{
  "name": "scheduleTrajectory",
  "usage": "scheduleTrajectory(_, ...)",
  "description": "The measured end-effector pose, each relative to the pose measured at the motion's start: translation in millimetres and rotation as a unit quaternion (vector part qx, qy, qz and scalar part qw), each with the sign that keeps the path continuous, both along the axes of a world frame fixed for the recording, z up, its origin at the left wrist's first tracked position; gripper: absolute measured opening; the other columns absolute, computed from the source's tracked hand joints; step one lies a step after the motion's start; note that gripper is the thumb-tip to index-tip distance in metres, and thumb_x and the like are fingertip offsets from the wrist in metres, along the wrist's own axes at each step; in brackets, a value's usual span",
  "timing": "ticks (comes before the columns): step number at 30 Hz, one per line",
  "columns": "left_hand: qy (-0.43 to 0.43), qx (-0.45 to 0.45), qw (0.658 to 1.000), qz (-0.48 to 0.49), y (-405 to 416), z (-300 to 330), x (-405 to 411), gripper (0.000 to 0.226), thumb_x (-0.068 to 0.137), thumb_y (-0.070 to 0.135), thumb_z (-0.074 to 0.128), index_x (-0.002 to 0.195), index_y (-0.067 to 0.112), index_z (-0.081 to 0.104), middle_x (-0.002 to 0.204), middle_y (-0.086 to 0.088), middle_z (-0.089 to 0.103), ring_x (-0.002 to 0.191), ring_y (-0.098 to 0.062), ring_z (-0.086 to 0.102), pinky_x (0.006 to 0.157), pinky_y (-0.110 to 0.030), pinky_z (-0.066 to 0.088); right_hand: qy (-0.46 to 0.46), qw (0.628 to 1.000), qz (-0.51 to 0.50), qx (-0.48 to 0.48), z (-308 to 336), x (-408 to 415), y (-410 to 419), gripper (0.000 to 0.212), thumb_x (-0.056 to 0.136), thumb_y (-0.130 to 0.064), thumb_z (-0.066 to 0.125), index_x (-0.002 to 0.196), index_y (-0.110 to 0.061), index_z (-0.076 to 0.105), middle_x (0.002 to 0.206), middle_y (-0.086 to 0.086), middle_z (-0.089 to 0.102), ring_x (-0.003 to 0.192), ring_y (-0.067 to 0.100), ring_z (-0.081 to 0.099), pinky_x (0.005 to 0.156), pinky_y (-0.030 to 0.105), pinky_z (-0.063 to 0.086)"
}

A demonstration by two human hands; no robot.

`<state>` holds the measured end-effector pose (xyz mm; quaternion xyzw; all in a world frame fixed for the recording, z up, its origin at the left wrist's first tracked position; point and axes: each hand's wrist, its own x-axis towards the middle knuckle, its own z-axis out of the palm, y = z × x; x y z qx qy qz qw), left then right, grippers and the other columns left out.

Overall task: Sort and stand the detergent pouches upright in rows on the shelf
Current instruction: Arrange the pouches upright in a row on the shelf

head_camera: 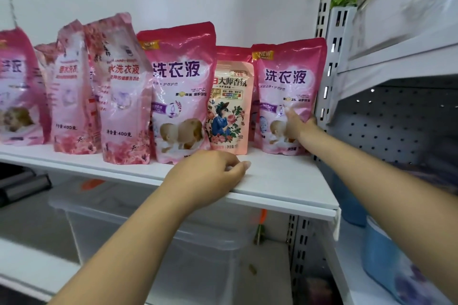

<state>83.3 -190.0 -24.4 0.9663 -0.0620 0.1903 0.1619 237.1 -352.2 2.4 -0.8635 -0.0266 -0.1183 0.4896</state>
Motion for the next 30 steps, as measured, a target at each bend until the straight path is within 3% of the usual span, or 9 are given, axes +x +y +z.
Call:
scheduleTrajectory(4, -0.047, 0.020, 0.999, 0.003, 0.8, -1.1, -2.8, 0.048, 0.094, 0.048, 0.033, 0.054, 0.024, 0.040, 0.055, 0.003, 0.045, 0.054, -0.011, 0.041, 0.049, -0.027, 0.026, -0.063, 0.932, -0.018, -0.356, -0.3, -43.9, -5.3, 0.062, 0.094, -0.048, 0.029, 0.138, -0.005, 0.024, 0.133, 0.021, 0.039, 0.116, 0.033, 0.047, 0.089, 0.035, 0.040)
scheduleTrajectory(6, -0.072, 0.016, 0.997, -0.008, 5.4, -3.3, -8.3, 0.050, 0.094, 0.047, 0.033, 0.052, 0.021, 0.039, 0.053, 0.001, 0.044, 0.053, -0.014, 0.040, 0.049, -0.028, 0.026, -0.143, 0.869, 0.030, -0.473, 8.8, -66.0, -4.0, 0.038, 0.099, -0.036, 0.029, 0.121, -0.008, 0.040, 0.106, 0.014, 0.051, 0.092, 0.029, 0.055, 0.073, 0.035, 0.046)
scheduleTrajectory(8, -0.100, 0.028, 0.994, -0.022, 15.2, -9.3, -16.3, 0.050, 0.090, 0.052, 0.031, 0.053, 0.021, 0.041, 0.054, 0.001, 0.045, 0.053, -0.014, 0.042, 0.052, -0.031, 0.031, -0.171, 0.855, 0.059, -0.485, 16.7, -84.9, 6.4, 0.047, 0.096, -0.048, 0.026, 0.085, -0.011, 0.052, 0.073, 0.005, 0.050, 0.066, 0.021, 0.049, 0.055, 0.028, 0.038)
scheduleTrajectory(10, -0.149, 0.041, 0.988, -0.019, 29.1, -16.6, -23.0, 0.057, 0.083, 0.062, 0.021, 0.061, 0.020, 0.052, 0.060, 0.003, 0.052, 0.058, -0.011, 0.048, 0.056, -0.033, 0.040, -0.156, 0.887, 0.089, -0.425, 20.7, -86.0, 21.3, 0.057, 0.090, -0.061, 0.026, 0.075, -0.012, 0.052, 0.064, 0.005, 0.049, 0.062, 0.020, 0.047, 0.052, 0.026, 0.035)
scheduleTrajectory(13, -0.185, 0.010, 0.983, -0.012, 49.5, -26.3, -25.6, 0.059, 0.081, 0.061, 0.021, 0.076, 0.022, 0.066, 0.074, 0.010, 0.064, 0.070, -0.007, 0.056, 0.061, -0.031, 0.047, -0.037, 0.950, 0.163, -0.265, 27.0, -68.8, 45.2, 0.074, 0.082, -0.069, 0.035, 0.120, -0.008, 0.052, 0.073, 0.006, 0.056, 0.069, 0.018, 0.052, 0.072, 0.028, 0.046)
scheduleTrajectory(17, -0.236, 0.022, 0.971, -0.006, 56.5, -39.7, -23.2, 0.048, 0.090, 0.044, 0.031, 0.077, 0.016, 0.068, 0.077, 0.005, 0.068, 0.071, -0.017, 0.062, 0.062, -0.037, 0.049, 0.052, 0.972, 0.229, 0.028, 26.5, -47.2, 62.6, 0.062, 0.070, -0.048, 0.072, 0.118, -0.015, 0.050, 0.127, 0.003, 0.056, 0.112, 0.024, 0.054, 0.096, 0.044, 0.045)
scheduleTrajectory(20, -0.258, 0.027, 0.966, 0.013, 55.4, -43.8, -21.1, 0.044, 0.090, 0.039, 0.032, 0.070, 0.016, 0.064, 0.070, 0.004, 0.065, 0.063, -0.020, 0.059, 0.056, -0.036, 0.045, 0.041, 0.977, 0.209, 0.021, 23.1, -45.8, 62.7, 0.056, 0.054, -0.050, 0.079, 0.099, -0.022, 0.060, 0.116, 0.002, 0.065, 0.108, 0.026, 0.058, 0.099, 0.048, 0.043)
scheduleTrajectory(23, -0.289, 0.035, 0.957, 0.011, 61.1, -46.6, -18.6, 0.041, 0.089, 0.034, 0.035, 0.066, 0.014, 0.062, 0.064, 0.003, 0.062, 0.056, -0.021, 0.056, 0.053, -0.030, 0.039, 0.010, 0.987, 0.156, 0.037, 23.8, -55.0, 59.9, 0.018, 0.074, -0.034, 0.074, 0.080, -0.025, 0.060, 0.105, 0.000, 0.067, 0.102, 0.025, 0.061, 0.097, 0.044, 0.045)
scheduleTrajectory(30, -0.260, 0.001, 0.966, -0.007, 60.0, -44.8, -18.5, 0.053, 0.090, 0.044, 0.024, 0.069, 0.013, 0.062, 0.065, -0.003, 0.062, 0.061, -0.028, 0.058, 0.057, -0.030, 0.033, 0.009, 0.971, 0.111, 0.211, 8.0, -108.0, 42.2, 0.001, 0.084, -0.009, 0.062, 0.084, -0.010, 0.062, 0.080, 0.005, 0.072, 0.079, 0.020, 0.068, 0.078, 0.040, 0.055)
